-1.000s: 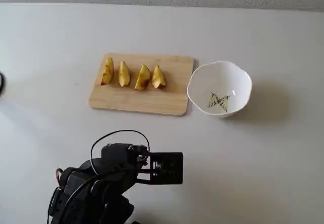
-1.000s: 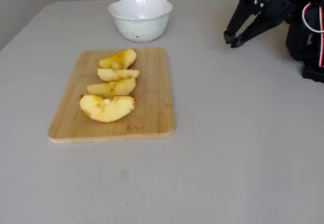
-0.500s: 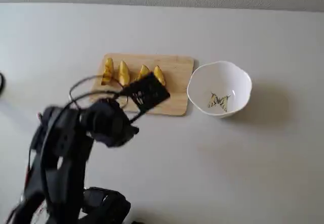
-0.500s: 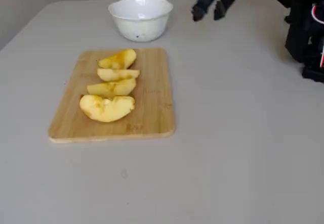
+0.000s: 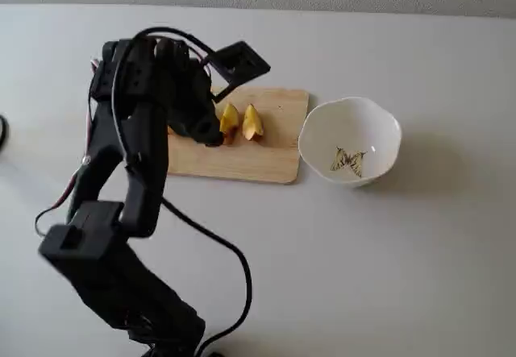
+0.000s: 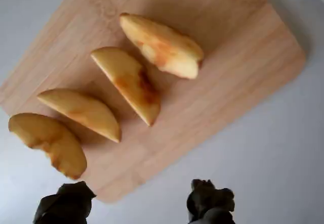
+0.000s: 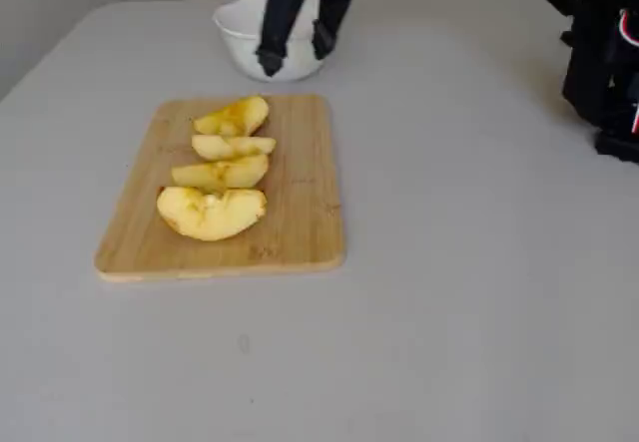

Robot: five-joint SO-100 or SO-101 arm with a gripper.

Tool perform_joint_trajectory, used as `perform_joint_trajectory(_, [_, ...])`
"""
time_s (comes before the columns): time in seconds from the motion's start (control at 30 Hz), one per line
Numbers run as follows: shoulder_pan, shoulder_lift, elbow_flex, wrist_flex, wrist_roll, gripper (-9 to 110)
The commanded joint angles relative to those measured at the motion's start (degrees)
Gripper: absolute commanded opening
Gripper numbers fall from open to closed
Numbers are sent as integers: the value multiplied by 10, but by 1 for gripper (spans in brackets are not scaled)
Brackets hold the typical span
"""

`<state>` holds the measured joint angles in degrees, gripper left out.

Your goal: Pick up the second from the right apple slice from the cutting board and place it into the bowl

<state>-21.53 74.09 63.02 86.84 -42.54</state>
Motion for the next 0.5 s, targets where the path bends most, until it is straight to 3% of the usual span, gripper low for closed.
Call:
perform_joint_trajectory(0.0, [-11, -89, -168, 26, 18, 26])
perform_joint_trajectory(0.27, [-18, -321, -543, 168, 25, 26])
perform_joint_trajectory(0.47, [-6, -370, -568, 167, 14, 26])
